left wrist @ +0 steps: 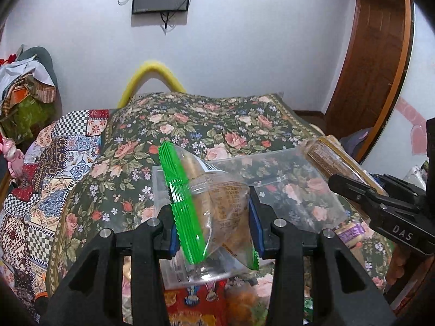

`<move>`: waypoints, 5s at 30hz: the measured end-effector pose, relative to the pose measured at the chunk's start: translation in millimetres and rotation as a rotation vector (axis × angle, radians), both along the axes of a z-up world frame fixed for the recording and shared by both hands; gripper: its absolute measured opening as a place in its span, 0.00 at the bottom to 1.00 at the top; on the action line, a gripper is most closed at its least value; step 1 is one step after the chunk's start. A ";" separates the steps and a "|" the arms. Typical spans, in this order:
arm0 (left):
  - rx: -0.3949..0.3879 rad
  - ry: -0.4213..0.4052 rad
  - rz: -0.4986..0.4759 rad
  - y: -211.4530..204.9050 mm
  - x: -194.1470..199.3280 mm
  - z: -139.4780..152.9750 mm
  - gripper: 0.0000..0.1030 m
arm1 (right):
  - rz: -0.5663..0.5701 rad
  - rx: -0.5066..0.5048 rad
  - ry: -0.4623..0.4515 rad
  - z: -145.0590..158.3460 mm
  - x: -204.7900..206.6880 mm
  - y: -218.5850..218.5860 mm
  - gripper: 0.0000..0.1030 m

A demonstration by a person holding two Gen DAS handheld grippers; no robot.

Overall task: Organize snacks
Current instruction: 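Carry the cookie bag and gold bar into the clear box with both tools, then grasp the clear cracker bag with the left tool while the right tool grasps the wrapped rice cake, then lower the cracker bag and rice cake into the clear box and release both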

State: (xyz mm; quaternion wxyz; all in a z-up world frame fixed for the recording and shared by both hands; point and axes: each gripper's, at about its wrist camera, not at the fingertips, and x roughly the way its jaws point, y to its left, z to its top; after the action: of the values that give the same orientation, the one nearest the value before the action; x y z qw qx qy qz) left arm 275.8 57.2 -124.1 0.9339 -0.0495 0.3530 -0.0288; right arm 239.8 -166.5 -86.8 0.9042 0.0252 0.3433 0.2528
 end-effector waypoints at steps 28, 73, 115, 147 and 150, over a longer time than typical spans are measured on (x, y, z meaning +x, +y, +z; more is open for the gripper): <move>-0.031 0.141 0.012 15.6 30.3 -34.4 0.55 | 0.055 -0.140 0.110 -31.1 34.5 18.8 0.37; -0.017 0.310 0.156 108.6 -8.3 -114.1 0.78 | -0.063 -0.212 0.230 -83.2 -65.7 -51.5 0.68; 0.042 0.272 0.183 126.4 -18.4 -109.4 0.43 | -0.095 -0.171 0.236 -87.9 -70.4 -56.4 0.52; -0.012 0.062 0.020 38.8 -28.4 10.2 0.43 | -0.064 -0.007 -0.065 24.1 -33.0 -27.1 0.52; -0.024 0.088 0.001 32.2 -17.3 1.0 0.43 | -0.059 -0.005 -0.054 19.0 -22.1 -16.7 0.52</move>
State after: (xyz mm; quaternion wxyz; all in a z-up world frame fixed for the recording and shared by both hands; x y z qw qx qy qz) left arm 258.4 89.4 -123.0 0.9167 -0.0623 0.3934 -0.0305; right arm 217.8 -183.1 -67.8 0.9202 0.0261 0.3186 0.2257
